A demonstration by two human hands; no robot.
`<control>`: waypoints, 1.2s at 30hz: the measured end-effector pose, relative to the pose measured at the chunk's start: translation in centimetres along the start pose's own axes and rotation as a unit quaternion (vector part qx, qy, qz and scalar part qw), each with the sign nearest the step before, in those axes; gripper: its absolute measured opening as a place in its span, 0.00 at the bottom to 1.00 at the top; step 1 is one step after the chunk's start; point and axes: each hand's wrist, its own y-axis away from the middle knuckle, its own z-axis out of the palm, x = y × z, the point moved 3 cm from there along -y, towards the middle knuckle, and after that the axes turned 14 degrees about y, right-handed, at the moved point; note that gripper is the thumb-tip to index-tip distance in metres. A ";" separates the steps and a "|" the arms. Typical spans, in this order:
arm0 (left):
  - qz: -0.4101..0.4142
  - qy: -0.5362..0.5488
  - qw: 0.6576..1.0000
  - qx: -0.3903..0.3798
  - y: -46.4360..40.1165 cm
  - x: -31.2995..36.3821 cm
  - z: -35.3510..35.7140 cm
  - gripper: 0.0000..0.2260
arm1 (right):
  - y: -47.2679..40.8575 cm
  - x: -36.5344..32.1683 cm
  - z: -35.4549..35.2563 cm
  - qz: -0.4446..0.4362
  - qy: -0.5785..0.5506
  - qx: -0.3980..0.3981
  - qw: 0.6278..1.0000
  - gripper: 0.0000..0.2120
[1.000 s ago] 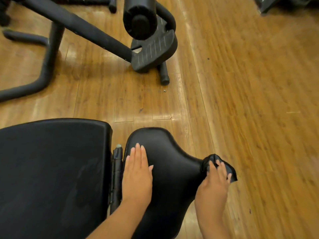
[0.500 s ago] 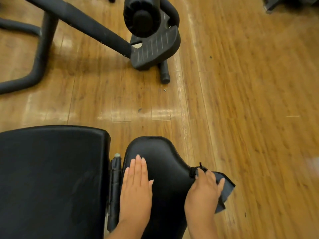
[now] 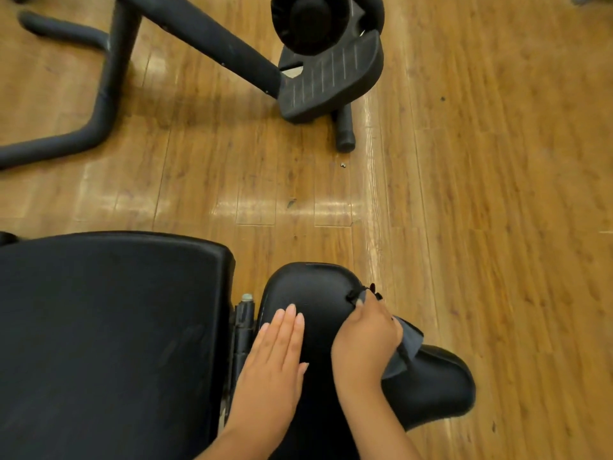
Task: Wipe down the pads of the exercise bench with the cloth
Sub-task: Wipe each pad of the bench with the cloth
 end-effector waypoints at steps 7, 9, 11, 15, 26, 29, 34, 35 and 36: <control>-0.002 -0.005 1.000 -0.010 0.0 0.1 -0.1 0.30 | -1.7 -2.9 0.7 -0.065 -0.042 -0.007 0.997 0.11; -0.007 0.003 1.000 -0.009 -0.1 0.1 -0.3 0.30 | -2.1 -4.1 1.0 -0.112 -0.024 -0.008 0.993 0.08; -0.010 0.010 1.000 -0.012 -0.3 0.2 -0.6 0.30 | -2.5 -5.4 1.4 -0.153 -0.014 -0.013 0.988 0.08; -0.023 0.017 0.999 -0.033 -0.4 0.3 -0.9 0.29 | -2.1 -7.5 2.0 -0.207 -0.002 -0.005 0.978 0.14; -0.020 -0.013 0.997 -0.077 0.2 0.0 -0.3 0.22 | 0.6 -9.5 1.6 -0.442 0.082 -0.170 0.877 0.13; -0.028 -0.008 0.998 -0.061 -0.2 0.4 -0.9 0.26 | -0.1 -8.8 1.0 -0.450 0.067 -0.164 0.875 0.14; -0.026 -0.022 0.999 -0.029 -0.4 0.8 -1.3 0.25 | -0.8 -6.5 0.3 -0.378 -0.004 -0.118 0.918 0.17; -0.020 -0.028 0.999 -0.023 -0.4 0.7 -1.3 0.25 | -0.9 -6.1 0.3 -0.354 -0.015 -0.110 0.929 0.16; -0.015 -0.034 0.999 -0.018 -0.3 0.7 -1.2 0.25 | -0.9 -5.7 0.2 -0.330 -0.025 -0.101 0.938 0.15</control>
